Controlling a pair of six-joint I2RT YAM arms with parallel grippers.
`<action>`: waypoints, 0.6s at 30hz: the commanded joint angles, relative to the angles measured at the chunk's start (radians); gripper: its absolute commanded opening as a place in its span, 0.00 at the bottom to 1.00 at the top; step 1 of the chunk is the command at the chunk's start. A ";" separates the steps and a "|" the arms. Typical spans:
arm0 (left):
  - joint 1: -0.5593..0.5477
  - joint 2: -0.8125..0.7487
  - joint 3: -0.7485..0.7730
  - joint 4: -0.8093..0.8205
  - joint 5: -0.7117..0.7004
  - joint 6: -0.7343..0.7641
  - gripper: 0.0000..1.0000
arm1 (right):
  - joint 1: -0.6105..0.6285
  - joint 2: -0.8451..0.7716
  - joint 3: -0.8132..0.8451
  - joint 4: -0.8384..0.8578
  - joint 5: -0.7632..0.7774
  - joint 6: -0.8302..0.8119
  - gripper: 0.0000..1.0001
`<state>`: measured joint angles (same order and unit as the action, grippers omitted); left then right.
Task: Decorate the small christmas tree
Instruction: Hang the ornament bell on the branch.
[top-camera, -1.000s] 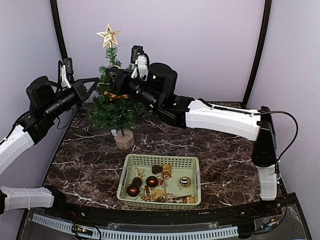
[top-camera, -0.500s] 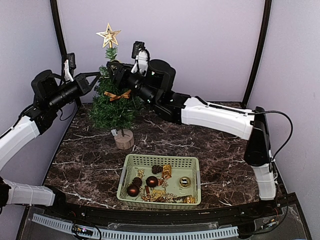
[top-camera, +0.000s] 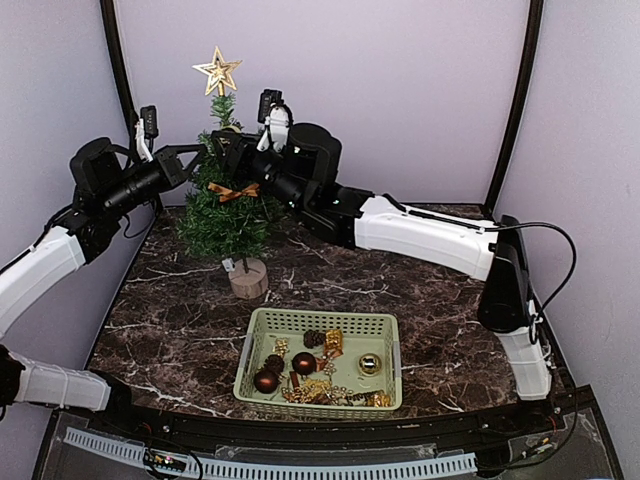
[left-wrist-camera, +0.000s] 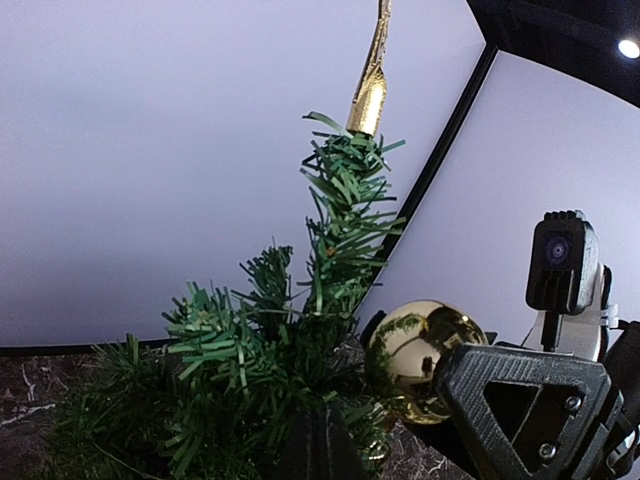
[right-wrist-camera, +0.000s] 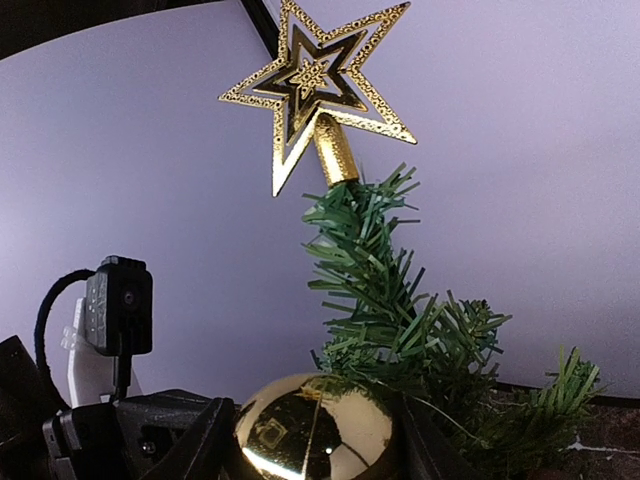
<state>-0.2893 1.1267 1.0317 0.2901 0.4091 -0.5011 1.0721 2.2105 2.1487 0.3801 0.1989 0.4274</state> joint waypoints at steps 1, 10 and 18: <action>0.009 0.009 0.012 0.041 0.024 -0.010 0.00 | -0.008 0.006 0.015 0.014 0.004 0.002 0.45; 0.010 0.030 -0.006 0.057 0.028 -0.011 0.00 | -0.009 0.005 -0.012 0.016 0.023 -0.001 0.44; 0.010 0.052 -0.033 0.084 0.034 -0.014 0.00 | -0.007 0.008 -0.021 0.016 0.028 0.001 0.44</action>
<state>-0.2840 1.1709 1.0218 0.3271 0.4290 -0.5095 1.0721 2.2120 2.1387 0.3687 0.2073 0.4271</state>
